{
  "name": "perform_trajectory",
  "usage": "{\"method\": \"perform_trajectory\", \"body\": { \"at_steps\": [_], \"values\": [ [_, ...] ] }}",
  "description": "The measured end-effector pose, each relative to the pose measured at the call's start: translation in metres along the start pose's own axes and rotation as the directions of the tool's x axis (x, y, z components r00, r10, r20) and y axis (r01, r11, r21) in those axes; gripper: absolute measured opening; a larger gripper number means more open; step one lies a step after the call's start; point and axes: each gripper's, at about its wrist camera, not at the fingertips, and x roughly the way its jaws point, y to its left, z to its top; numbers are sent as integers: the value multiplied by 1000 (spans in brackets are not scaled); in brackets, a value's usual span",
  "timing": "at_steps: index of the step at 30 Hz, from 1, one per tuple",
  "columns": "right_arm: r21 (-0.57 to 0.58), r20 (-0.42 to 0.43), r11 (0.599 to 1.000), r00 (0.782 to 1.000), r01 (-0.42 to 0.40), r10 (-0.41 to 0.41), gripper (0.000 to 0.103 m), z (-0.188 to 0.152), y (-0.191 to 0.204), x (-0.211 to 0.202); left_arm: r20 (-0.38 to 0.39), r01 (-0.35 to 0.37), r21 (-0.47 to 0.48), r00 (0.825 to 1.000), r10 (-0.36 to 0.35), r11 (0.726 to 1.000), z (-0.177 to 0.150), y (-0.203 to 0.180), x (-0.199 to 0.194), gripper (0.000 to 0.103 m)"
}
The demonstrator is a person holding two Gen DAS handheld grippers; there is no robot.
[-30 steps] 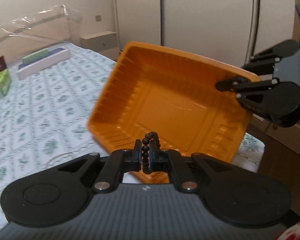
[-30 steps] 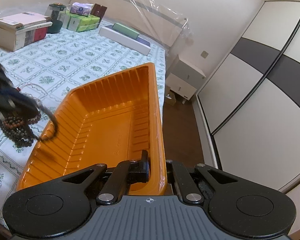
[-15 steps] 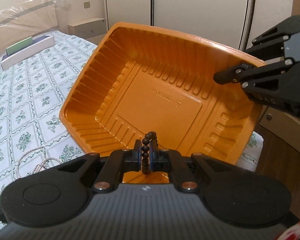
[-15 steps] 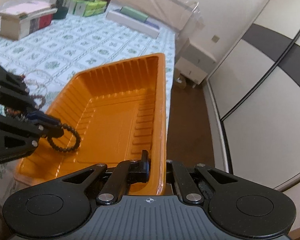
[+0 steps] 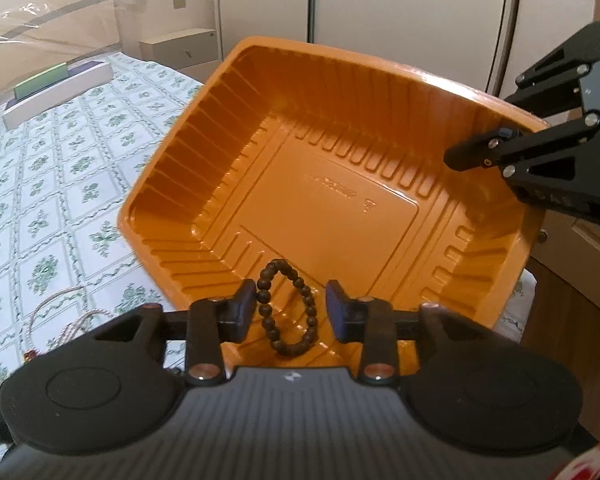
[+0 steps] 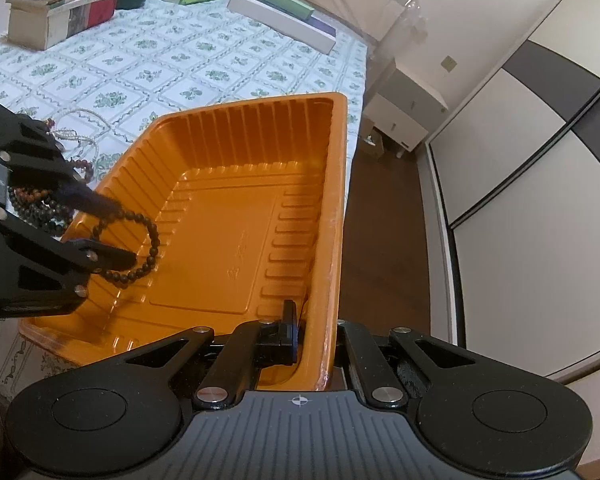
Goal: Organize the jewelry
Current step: 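Lower the bead bracelet into the orange tray and open the left gripper, then move the left gripper back to the jewelry pile and grasp the black cylinder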
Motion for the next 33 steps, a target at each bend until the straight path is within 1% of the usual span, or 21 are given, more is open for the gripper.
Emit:
{"method": "perform_trajectory", "body": {
  "at_steps": [2,6,8,9,14,17,23,25,27,30,33],
  "values": [
    [-2,-8,1000,1000,-1,1,4,0,0,1,10,-17,-16,1000,17,1000,-3,4,-7,41],
    [-1,-17,1000,1000,-5,5,4,0,0,2,26,-45,-75,999,47,996,-13,19,-25,46],
    [-1,-21,1000,1000,-5,5,4,0,0,3,35,-64,-98,997,68,993,-19,28,-35,53],
    [1,-23,1000,1000,-5,5,4,1,1,3,37,-80,-109,996,84,991,-23,32,-40,54],
    [3,-31,1000,1000,-2,2,4,2,2,4,17,-168,-176,985,173,970,-49,56,-59,55],
    [7,-40,1000,999,-8,8,4,2,1,5,-6,-236,-196,971,239,952,-68,69,-67,55],
    [8,-59,1000,998,-16,17,4,3,2,6,-49,-295,-232,955,292,927,-101,86,-73,55],
    [8,-70,1000,997,-23,23,4,3,1,7,-56,-308,-228,951,303,924,-107,86,-72,55],
    [6,-84,1000,996,-28,28,4,4,1,8,-52,-313,-203,949,310,928,-110,84,-70,54],
    [0,-96,1000,995,-28,28,4,5,2,10,-40,-323,-130,947,320,938,-108,76,-63,52],
    [-8,-100,1000,995,-27,26,4,6,3,10,-32,-312,-43,950,311,949,-103,68,-53,45]
  ]
}}
